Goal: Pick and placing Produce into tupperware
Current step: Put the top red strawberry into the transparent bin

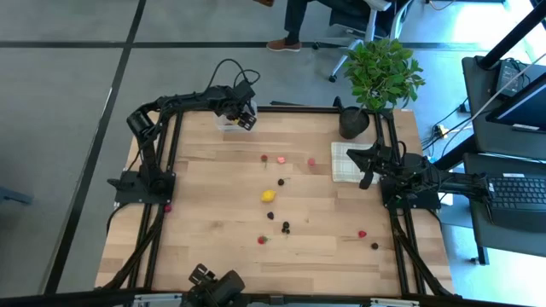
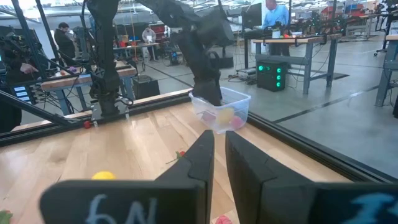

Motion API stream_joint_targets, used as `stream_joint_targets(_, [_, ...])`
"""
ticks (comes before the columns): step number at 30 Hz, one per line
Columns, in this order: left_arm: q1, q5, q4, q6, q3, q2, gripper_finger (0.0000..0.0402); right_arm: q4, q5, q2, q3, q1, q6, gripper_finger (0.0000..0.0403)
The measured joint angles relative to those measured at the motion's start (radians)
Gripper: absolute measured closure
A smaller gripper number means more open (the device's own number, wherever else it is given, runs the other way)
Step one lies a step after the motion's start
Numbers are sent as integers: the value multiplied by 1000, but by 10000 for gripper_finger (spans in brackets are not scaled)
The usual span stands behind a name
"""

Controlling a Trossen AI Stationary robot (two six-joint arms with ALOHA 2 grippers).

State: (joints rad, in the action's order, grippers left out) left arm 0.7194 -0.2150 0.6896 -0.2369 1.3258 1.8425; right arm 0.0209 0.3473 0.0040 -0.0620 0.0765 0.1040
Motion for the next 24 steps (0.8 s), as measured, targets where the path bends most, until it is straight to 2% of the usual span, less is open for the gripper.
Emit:
stream_joint_targets(5, [-36,0,-13,49,0,-112,159,0,0,0,0,0,0,358])
stream_joint_targets(10, [-126,0,-17,138,0,-252,159,0,0,0,0,0,0,358])
stream_joint_targets(12, [-178,35,-15,188,1,-293,159,0,0,0,0,0,0,358])
stream_joint_targets(14, [-230,118,1,251,1,-321,159,0,0,0,0,0,-1,358])
stream_joint_targets(18, [-328,252,1,358,1,-332,159,-1,0,0,0,0,-1,358])
stream_joint_targets(24, [-428,233,6,570,1,-271,159,-2,0,0,0,0,0,358])
